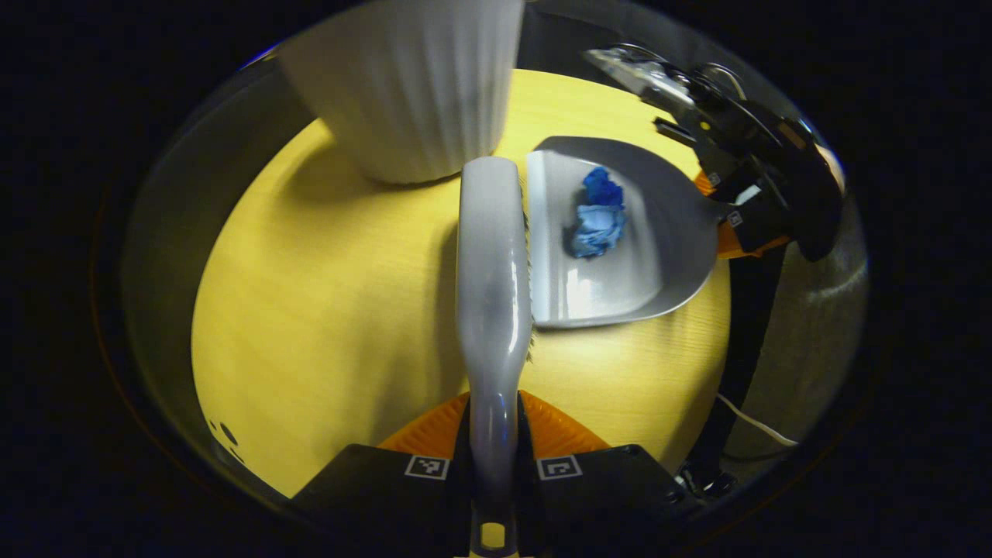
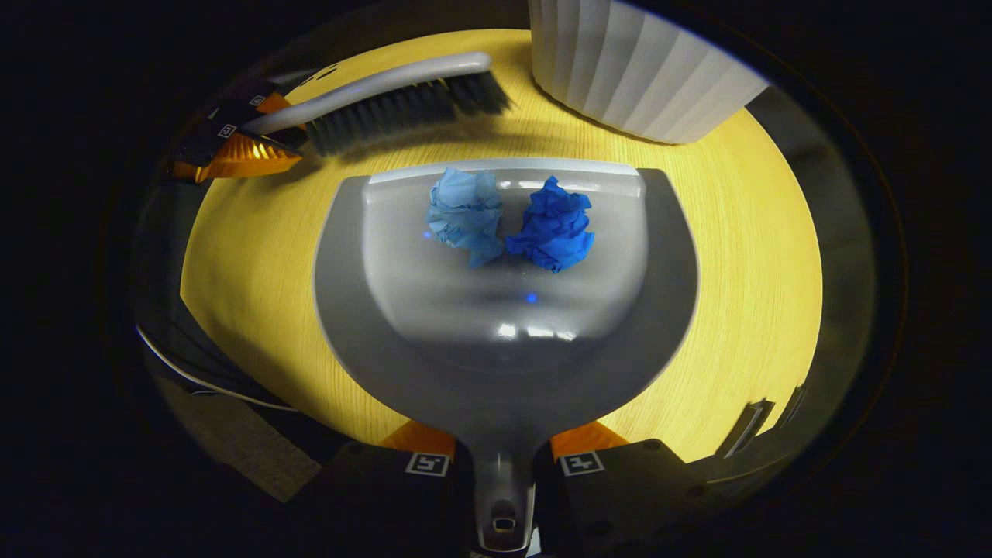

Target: Pick up the small broom and dustpan from the desktop, sweep the trash into the dustpan with the broom, and then empty the trash into the garbage bin.

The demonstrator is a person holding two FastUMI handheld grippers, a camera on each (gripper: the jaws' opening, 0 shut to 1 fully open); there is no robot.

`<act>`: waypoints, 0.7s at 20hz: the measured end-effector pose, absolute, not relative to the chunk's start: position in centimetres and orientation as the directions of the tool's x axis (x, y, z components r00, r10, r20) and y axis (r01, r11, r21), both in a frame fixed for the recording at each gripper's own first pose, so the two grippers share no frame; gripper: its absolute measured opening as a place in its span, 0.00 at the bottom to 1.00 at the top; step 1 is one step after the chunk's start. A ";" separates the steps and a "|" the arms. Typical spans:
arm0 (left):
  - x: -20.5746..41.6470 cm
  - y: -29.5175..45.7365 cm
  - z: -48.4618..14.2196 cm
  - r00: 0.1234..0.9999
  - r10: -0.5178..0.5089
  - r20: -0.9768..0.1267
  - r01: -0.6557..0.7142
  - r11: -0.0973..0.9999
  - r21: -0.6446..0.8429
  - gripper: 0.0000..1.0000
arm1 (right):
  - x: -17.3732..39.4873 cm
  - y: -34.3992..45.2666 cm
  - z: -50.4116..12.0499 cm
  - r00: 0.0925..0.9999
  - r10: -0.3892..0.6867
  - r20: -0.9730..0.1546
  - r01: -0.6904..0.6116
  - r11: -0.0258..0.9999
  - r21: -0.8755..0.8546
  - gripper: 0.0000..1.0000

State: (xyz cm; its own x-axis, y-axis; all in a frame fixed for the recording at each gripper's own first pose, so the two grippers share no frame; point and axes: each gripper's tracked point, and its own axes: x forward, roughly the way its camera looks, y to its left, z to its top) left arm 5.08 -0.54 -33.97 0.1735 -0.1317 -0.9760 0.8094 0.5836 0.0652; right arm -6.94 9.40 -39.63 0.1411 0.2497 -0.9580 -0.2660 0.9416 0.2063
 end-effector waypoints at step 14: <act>4.1 6.4 -37.6 0.236 0.019 -0.971 0.577 0.801 0.157 0.27 | -7.0 9.5 -39.5 0.148 0.237 -0.960 -0.217 0.955 0.202 0.45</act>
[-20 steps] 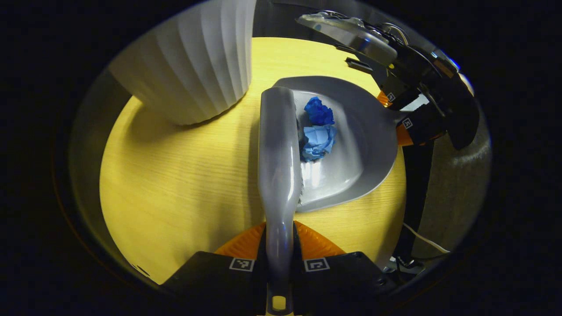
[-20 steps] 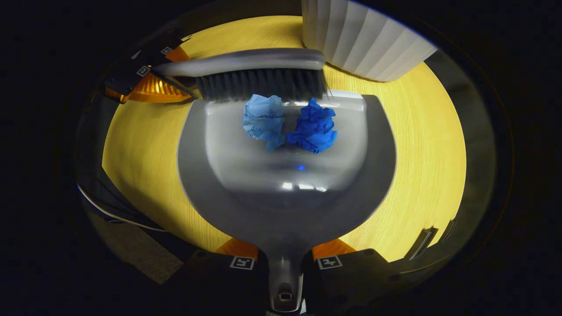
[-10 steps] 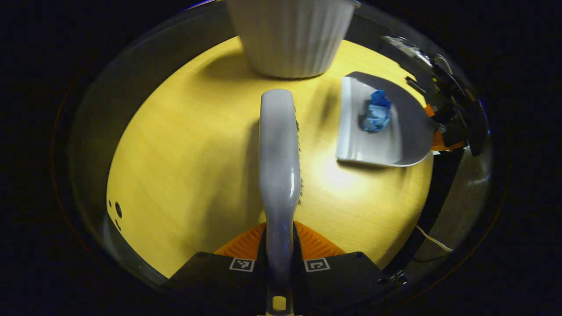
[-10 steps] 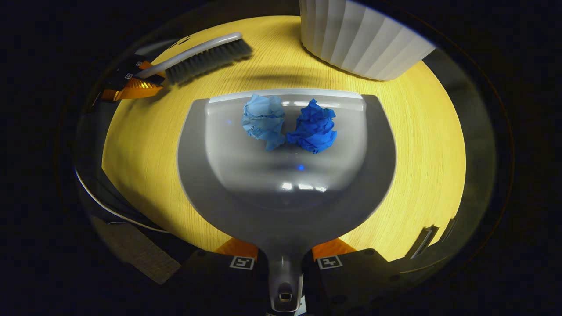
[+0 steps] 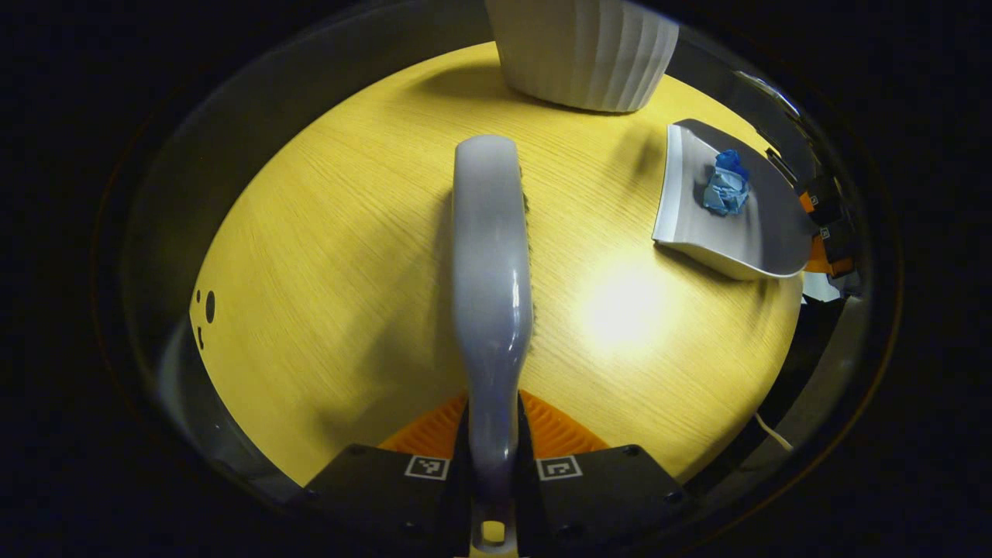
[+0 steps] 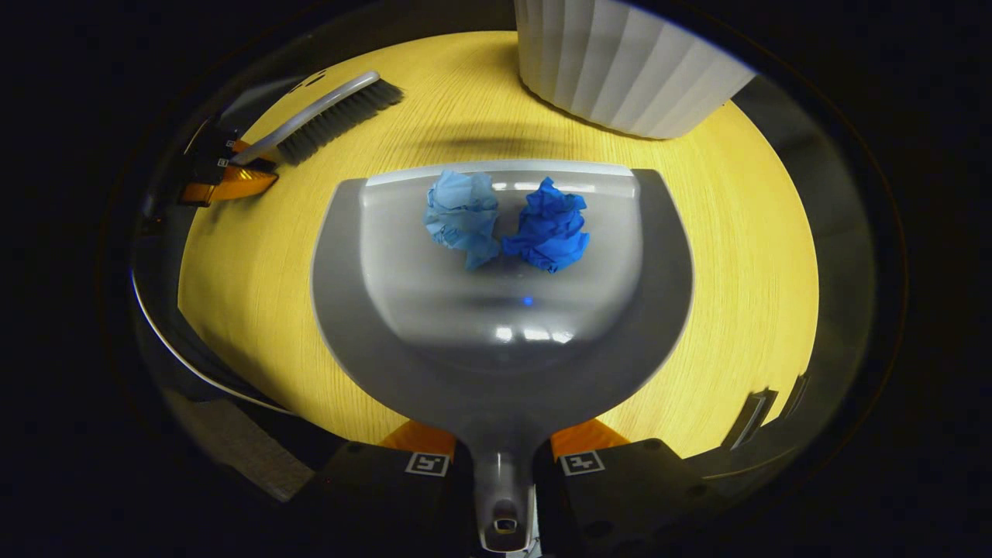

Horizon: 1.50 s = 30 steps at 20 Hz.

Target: Pick up the small broom and dustpan from the desktop, sweep the trash into the dustpan with the broom, and then empty the trash into the garbage bin.

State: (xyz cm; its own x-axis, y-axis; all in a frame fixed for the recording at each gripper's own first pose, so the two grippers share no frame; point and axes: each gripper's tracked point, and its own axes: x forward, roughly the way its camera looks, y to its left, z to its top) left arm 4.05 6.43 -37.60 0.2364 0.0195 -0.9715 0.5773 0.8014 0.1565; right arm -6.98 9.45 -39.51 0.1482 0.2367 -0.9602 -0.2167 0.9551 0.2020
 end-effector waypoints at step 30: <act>4.6 7.0 -38.7 0.209 -0.021 -0.978 0.617 0.779 0.115 0.27 | 2.7 -13.3 -10.8 0.464 0.056 -0.884 0.090 0.990 0.110 0.34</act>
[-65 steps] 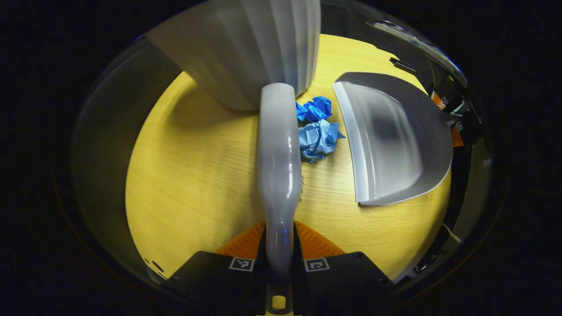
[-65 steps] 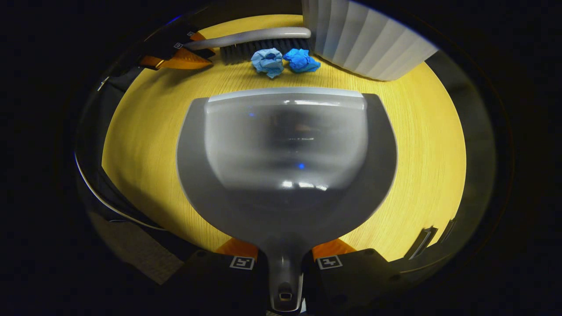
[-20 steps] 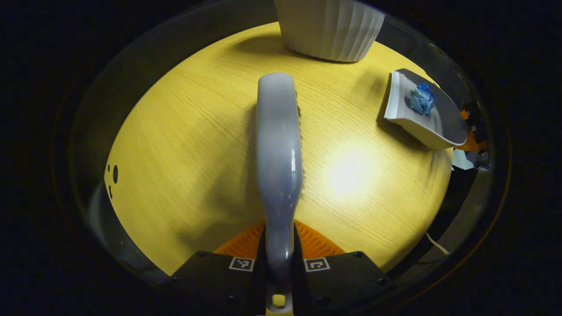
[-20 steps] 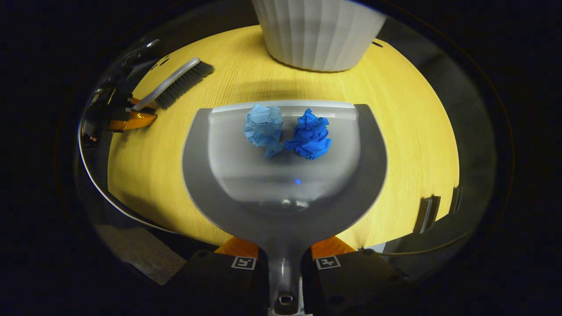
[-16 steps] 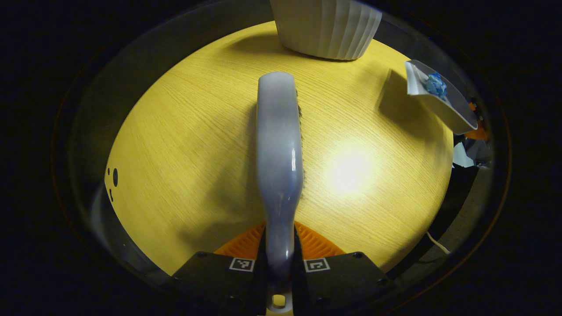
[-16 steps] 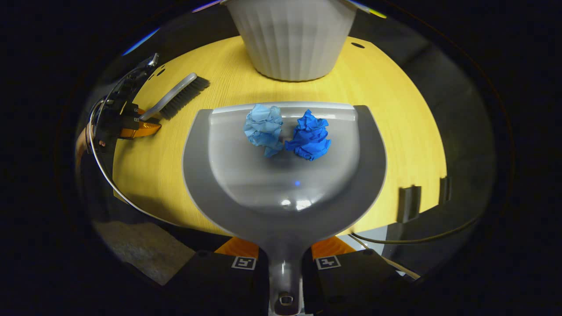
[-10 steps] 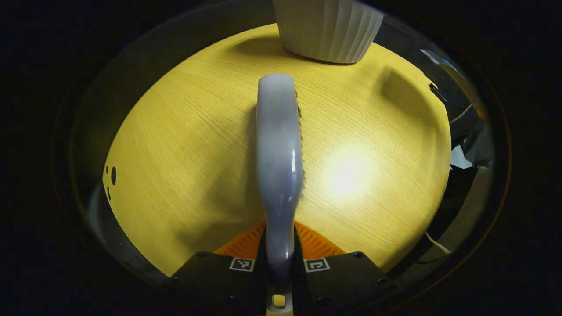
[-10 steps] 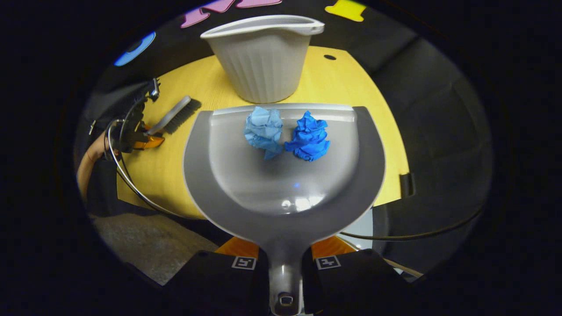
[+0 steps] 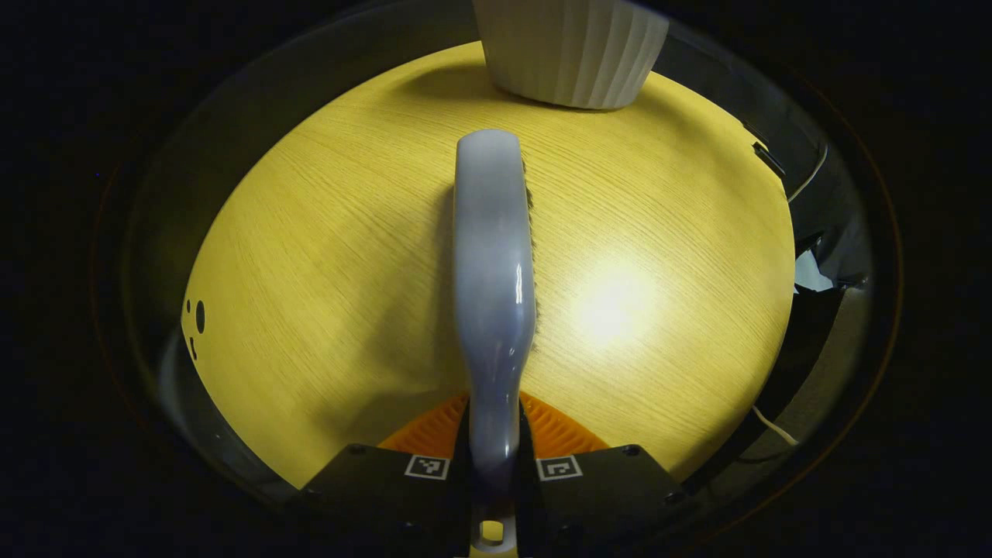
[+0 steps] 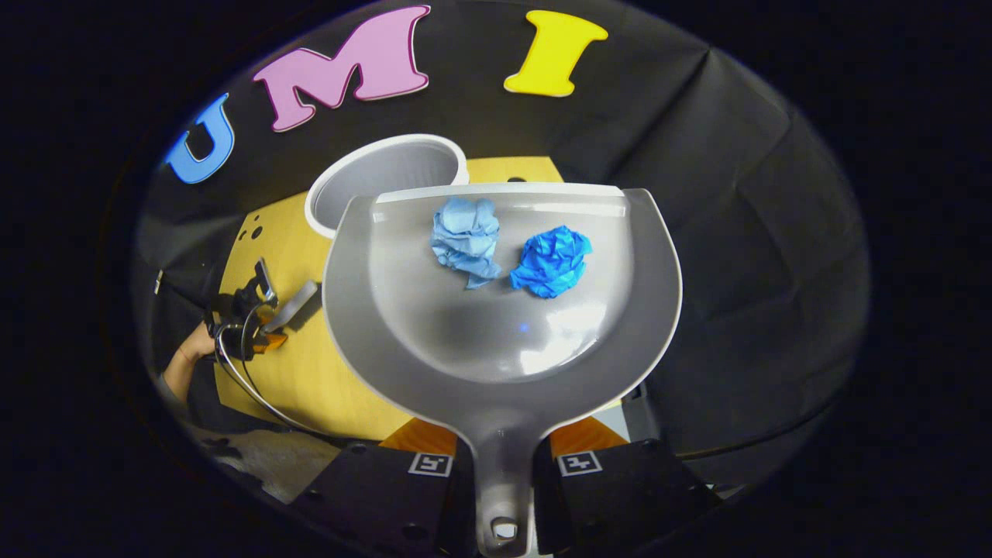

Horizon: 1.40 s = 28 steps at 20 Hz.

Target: Pick up the small broom and dustpan from the desktop, sweep the trash into the dustpan with the broom, and then empty the trash into the garbage bin.

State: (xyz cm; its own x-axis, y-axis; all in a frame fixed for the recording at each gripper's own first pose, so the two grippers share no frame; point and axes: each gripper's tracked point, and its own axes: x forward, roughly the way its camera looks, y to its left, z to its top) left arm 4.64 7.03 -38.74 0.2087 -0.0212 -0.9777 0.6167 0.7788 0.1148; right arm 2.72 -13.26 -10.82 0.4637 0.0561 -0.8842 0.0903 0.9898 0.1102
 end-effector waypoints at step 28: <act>4.7 7.1 -39.1 0.215 -0.020 -0.976 0.620 0.775 0.121 0.27 | 21.1 -18.6 -2.3 0.912 -0.278 -0.300 -0.226 0.269 -0.936 0.33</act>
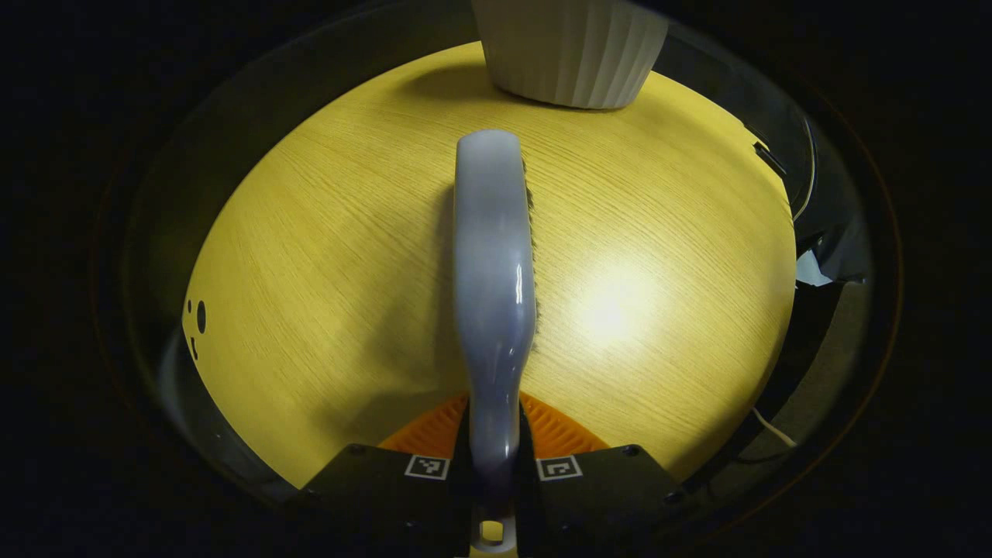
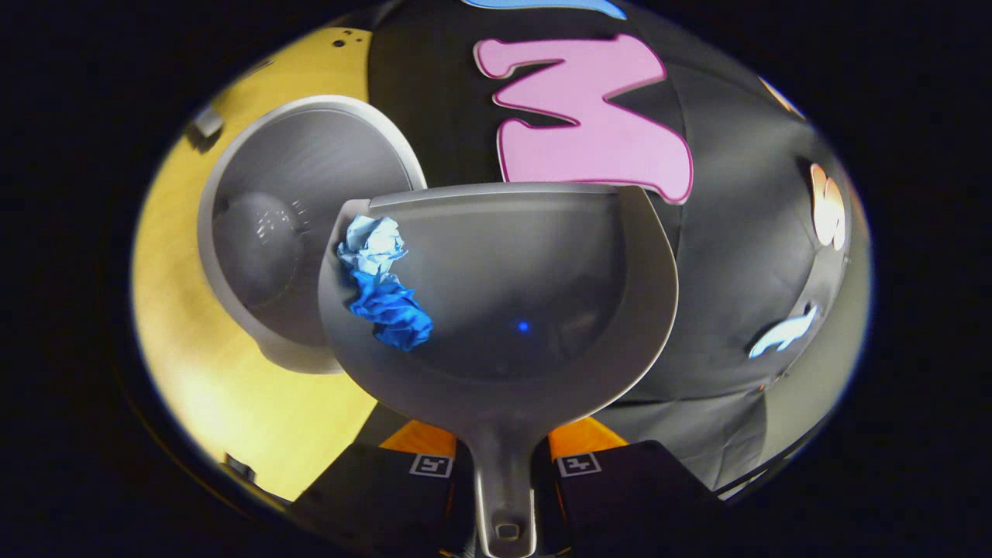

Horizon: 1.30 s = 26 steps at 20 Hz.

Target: Pick up the small broom and dustpan from the desktop, sweep the trash into the dustpan with the broom, and then empty the trash into the garbage bin.

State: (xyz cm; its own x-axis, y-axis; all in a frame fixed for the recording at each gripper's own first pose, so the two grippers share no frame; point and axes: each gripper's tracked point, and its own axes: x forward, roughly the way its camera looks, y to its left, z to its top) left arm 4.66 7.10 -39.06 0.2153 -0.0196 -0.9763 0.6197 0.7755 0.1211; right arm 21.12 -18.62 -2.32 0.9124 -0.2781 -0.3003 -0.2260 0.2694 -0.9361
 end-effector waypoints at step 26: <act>4.7 7.1 -39.3 0.216 -0.021 -0.976 0.624 0.772 0.122 0.27 | 19.6 -20.0 -2.6 0.832 -0.206 -0.514 -0.167 0.791 -0.588 0.34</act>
